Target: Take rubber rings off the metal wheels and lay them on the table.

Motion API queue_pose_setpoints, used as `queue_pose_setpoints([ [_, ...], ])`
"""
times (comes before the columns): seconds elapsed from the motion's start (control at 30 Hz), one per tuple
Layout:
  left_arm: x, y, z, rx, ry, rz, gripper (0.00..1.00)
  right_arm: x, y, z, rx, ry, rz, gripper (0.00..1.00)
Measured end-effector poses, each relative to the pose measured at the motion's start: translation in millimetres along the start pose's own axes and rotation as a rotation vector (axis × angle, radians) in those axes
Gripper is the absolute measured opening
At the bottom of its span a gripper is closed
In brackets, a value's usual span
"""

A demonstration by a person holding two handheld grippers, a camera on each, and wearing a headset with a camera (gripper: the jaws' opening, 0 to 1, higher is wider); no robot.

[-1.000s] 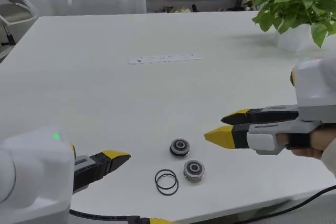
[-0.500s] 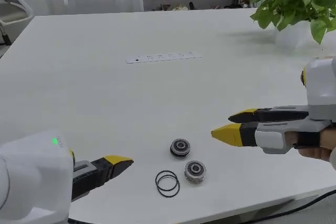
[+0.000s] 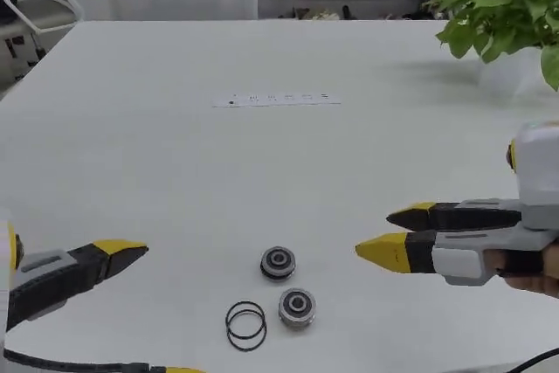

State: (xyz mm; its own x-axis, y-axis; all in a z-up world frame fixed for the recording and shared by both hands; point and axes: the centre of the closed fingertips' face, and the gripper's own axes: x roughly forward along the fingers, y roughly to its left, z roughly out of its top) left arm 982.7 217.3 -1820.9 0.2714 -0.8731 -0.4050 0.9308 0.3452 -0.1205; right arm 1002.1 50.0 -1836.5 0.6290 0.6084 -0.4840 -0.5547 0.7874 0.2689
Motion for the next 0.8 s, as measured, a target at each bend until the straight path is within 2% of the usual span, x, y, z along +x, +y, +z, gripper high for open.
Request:
queue_pose_setpoints([
  [0.1,2.0,4.7,10.9,0.011,-0.004,0.004,0.97,-0.9,-4.5,-1.6,-0.003,0.006,0.013,0.46],
  [0.23,6.4,17.5,19.3,0.059,0.028,0.037,0.94,1.5,-8.9,-3.1,-0.009,0.016,0.031,0.46],
  [0.37,15.8,23.7,31.4,0.067,0.009,0.042,0.94,5.4,-10.1,-3.8,-0.018,0.025,0.043,0.46],
  [0.47,27.1,25.7,37.7,0.072,-0.002,0.05,0.96,8.8,-4.8,-7.0,-0.006,0.018,0.068,0.47],
  [0.63,35.5,16.6,40.8,0.097,0.0,0.053,0.99,13.5,2.0,-20.8,0.029,0.042,0.126,0.47],
  [0.8,37.2,14.3,38.6,0.09,0.017,0.079,0.99,7.4,-0.4,-18.1,0.031,0.032,0.152,0.47],
])
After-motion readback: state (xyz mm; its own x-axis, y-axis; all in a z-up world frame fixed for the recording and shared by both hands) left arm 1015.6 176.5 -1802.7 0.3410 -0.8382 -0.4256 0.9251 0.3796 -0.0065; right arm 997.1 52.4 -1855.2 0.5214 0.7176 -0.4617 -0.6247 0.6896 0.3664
